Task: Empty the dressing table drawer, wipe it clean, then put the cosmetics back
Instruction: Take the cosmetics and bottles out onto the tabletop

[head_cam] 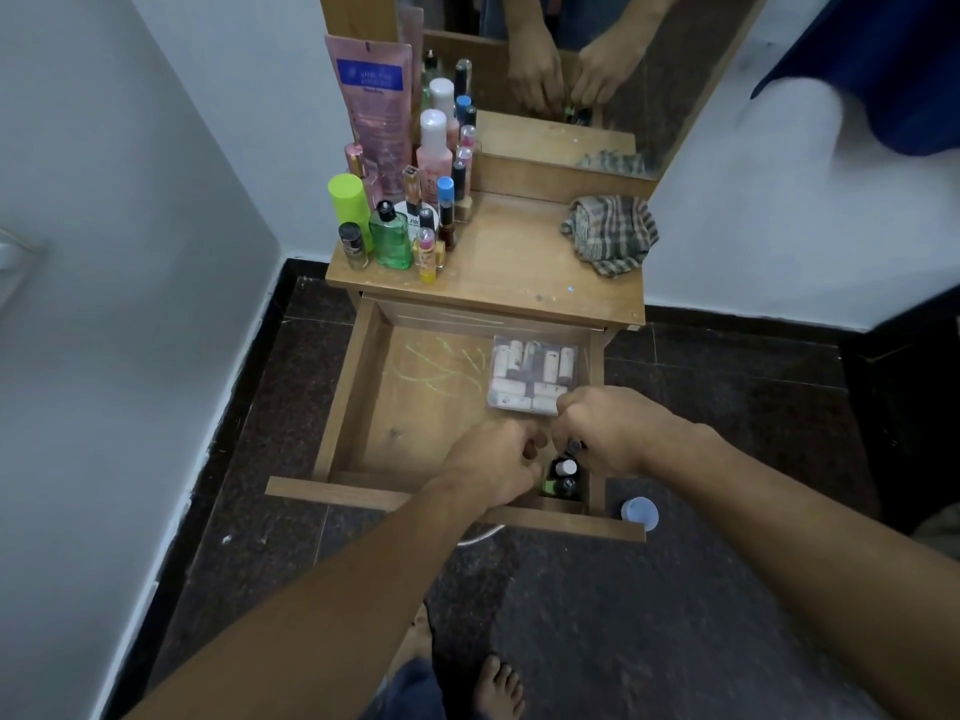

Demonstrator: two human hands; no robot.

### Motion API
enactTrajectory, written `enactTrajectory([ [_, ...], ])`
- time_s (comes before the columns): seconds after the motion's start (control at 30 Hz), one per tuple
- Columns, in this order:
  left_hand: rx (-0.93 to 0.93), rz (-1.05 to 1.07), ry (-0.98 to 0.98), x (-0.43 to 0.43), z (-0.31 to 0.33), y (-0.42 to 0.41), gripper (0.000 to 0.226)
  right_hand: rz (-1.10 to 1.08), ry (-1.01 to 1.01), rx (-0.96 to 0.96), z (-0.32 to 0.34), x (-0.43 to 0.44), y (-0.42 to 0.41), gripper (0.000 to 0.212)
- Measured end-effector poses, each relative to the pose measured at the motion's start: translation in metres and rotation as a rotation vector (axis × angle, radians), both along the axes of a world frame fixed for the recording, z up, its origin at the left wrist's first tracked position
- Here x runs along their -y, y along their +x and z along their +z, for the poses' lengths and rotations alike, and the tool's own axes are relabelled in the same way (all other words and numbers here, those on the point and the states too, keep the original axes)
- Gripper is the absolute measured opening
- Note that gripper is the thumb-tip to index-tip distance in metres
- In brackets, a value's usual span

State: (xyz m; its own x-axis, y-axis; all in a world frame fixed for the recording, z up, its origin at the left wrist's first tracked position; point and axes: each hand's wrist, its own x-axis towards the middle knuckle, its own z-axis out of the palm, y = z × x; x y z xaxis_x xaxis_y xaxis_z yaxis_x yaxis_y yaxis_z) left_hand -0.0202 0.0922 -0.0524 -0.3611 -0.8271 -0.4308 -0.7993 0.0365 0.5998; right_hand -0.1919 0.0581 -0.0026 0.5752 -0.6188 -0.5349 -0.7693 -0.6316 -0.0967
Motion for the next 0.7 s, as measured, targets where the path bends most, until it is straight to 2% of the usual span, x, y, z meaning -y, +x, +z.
enactTrajectory([
  [0.1,0.005,-0.005,-0.104,0.003,0.004,0.001,0.033,-0.049,-0.007,0.105,0.007,0.004,0.001,0.024],
  [0.2,-0.028,0.051,-0.253,0.009,0.009,0.003,0.039,-0.155,-0.044,0.291,0.026,0.015,0.008,0.02],
  [0.33,-0.151,0.244,-0.476,0.026,0.019,0.008,0.029,-0.307,-0.147,0.519,0.047,0.036,0.023,0.015],
  [0.47,-0.192,0.422,-0.602,0.047,0.033,0.022,0.022,-0.495,-0.271,0.704,0.051,0.054,0.042,0.015],
  [0.7,-0.199,0.526,-0.654,0.069,0.047,0.043,0.026,-0.605,-0.36,0.754,0.037,0.064,0.075,0.011],
])
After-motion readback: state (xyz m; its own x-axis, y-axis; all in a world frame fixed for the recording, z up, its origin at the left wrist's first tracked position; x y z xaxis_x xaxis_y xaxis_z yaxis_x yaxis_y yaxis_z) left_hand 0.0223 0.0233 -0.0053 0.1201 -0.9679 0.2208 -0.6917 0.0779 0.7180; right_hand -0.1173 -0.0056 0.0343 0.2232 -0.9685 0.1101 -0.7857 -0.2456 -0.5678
